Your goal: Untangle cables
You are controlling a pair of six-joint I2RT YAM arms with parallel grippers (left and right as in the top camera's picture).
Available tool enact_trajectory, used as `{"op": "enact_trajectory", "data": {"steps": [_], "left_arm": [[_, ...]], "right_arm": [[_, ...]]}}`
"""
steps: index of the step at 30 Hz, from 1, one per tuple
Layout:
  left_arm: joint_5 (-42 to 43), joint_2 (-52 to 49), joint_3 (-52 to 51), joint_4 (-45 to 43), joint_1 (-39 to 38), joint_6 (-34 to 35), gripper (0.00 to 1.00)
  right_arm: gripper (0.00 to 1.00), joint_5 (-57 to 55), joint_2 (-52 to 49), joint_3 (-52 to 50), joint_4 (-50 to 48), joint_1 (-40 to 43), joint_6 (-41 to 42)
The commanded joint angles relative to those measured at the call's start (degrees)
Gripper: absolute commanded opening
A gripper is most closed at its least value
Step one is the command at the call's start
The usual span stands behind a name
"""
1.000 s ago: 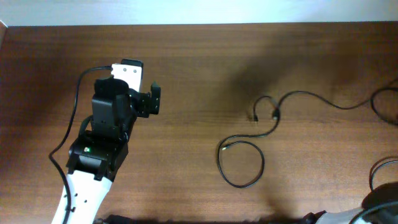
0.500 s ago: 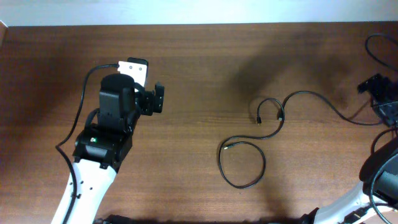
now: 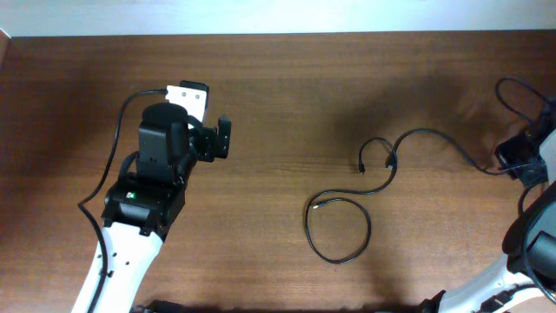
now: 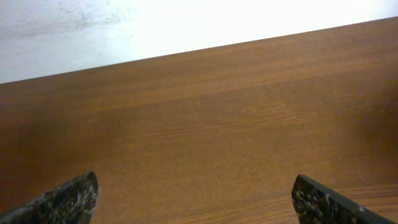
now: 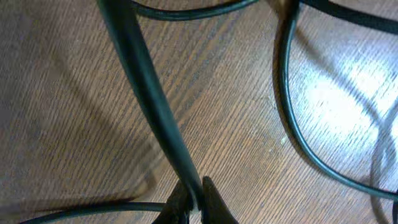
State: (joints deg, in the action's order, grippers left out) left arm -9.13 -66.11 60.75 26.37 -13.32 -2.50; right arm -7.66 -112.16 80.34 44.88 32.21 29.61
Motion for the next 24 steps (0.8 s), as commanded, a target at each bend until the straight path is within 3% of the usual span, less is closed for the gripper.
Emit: {"op": "enact_trajectory", "data": {"steps": [1, 4, 7, 10, 14, 19, 23, 24], "left_arm": [[0.8, 0.0, 0.6, -0.2, 0.2, 0.3, 1.0], [0.9, 0.0, 0.6, -0.1, 0.2, 0.3, 1.0], [1.0, 0.0, 0.6, -0.1, 0.2, 0.3, 1.0], [1.0, 0.0, 0.6, -0.1, 0.2, 0.3, 1.0], [1.0, 0.0, 0.6, -0.1, 0.2, 0.3, 1.0], [1.0, 0.0, 0.6, -0.1, 0.2, 0.3, 1.0], [2.5, 0.0, 0.6, -0.1, 0.2, 0.3, 1.0], [2.5, 0.0, 0.6, -0.1, 0.2, 0.3, 1.0]], "right_arm": [[0.04, 3.9, 3.3, 1.2, -0.3, 0.1, -5.0], [0.04, 11.2, 13.0, 12.5, 5.4, 0.1, -13.1], [0.04, 20.2, 20.6, 19.7, 7.2, 0.1, -13.4], [0.04, 13.0, 25.3, 20.7, 5.4, 0.2, -15.9], [0.04, -5.7, 24.6, 20.7, 2.3, 2.4, -15.8], [0.04, -0.9, 19.0, 20.6, 2.1, 16.1, -11.3], [0.04, -2.0, 5.5, 20.6, 8.1, 16.3, -11.3], [0.11, -2.0, 2.9, 20.6, 9.1, 16.3, -11.3]]}}
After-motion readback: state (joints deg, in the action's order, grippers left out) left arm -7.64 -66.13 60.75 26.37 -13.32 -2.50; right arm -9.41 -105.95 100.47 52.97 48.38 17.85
